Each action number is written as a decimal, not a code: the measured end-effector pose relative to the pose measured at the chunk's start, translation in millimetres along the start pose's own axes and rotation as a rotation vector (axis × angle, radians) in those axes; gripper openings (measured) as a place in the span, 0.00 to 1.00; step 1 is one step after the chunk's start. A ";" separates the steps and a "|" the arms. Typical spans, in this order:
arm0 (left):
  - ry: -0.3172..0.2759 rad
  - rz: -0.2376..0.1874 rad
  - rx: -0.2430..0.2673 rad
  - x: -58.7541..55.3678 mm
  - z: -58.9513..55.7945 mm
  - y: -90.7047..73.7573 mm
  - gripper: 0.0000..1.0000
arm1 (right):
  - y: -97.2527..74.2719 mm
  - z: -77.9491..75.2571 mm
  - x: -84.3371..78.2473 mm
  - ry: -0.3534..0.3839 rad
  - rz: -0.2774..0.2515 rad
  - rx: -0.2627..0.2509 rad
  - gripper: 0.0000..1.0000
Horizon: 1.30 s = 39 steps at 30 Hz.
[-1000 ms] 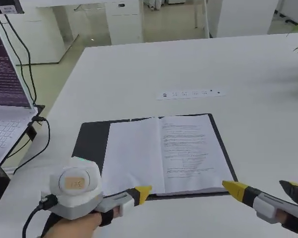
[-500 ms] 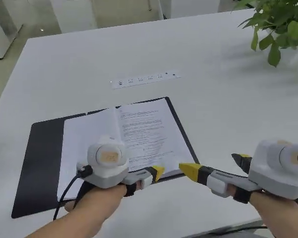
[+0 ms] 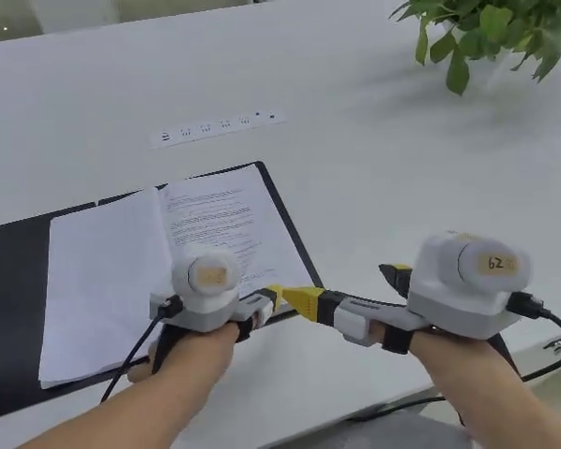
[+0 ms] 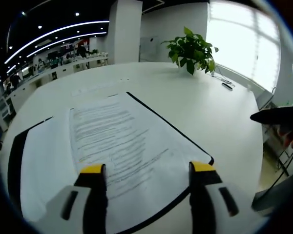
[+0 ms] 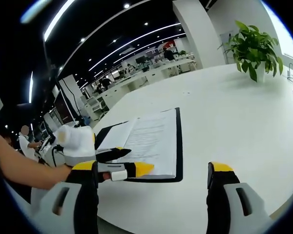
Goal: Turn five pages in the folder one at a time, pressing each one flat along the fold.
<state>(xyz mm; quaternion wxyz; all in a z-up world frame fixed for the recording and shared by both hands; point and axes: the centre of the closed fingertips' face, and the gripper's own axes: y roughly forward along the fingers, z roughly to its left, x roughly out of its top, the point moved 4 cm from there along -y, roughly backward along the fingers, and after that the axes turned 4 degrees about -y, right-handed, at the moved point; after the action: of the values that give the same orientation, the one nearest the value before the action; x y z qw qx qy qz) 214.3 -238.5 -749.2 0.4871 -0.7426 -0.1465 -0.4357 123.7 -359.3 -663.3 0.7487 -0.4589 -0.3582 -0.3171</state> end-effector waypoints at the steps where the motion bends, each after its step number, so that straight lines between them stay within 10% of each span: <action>1: 0.001 0.006 0.000 -1.7 -0.8 1.3 0.67 | 0.2 -0.9 -0.2 0.000 0.002 0.000 0.92; 23: 0.088 -0.093 -0.013 -7.4 -0.5 5.1 0.28 | 13.7 -8.0 -11.4 0.016 0.042 0.027 0.90; 34: -0.016 -0.079 0.000 -4.0 13.8 6.4 0.04 | 25.2 -4.1 -11.6 -0.001 0.056 0.056 0.88; 39: -0.046 -0.082 0.013 -5.4 15.7 6.4 0.02 | 41.3 3.9 -2.3 -0.029 0.031 0.120 0.71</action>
<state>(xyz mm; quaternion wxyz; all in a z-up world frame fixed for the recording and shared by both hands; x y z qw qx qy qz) 223.2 -227.1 -759.6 0.4702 -0.7425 -0.1911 -0.4370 154.8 -339.8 -682.9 0.7744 -0.4232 -0.3802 -0.2768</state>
